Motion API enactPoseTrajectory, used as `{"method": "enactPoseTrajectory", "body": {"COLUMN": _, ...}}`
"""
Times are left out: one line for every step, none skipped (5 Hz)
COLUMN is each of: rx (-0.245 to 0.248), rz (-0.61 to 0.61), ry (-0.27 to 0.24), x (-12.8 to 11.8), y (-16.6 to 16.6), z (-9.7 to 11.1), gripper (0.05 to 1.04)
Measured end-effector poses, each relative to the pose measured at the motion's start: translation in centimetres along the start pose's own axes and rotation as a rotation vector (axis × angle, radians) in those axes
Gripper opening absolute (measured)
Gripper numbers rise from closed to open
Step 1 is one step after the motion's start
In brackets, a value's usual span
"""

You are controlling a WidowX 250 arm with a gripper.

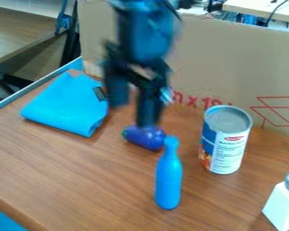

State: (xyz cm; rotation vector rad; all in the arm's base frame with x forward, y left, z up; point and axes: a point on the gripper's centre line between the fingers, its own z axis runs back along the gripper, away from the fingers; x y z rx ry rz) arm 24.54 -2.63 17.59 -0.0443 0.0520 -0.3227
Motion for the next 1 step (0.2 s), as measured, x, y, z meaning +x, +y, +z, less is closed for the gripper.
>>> {"method": "enactPoseTrajectory", "body": {"rx": 0.041, "rz": 0.156, "ry": -0.049, "x": -1.74, "y": 4.09, "z": 0.52, "gripper": 1.002}}
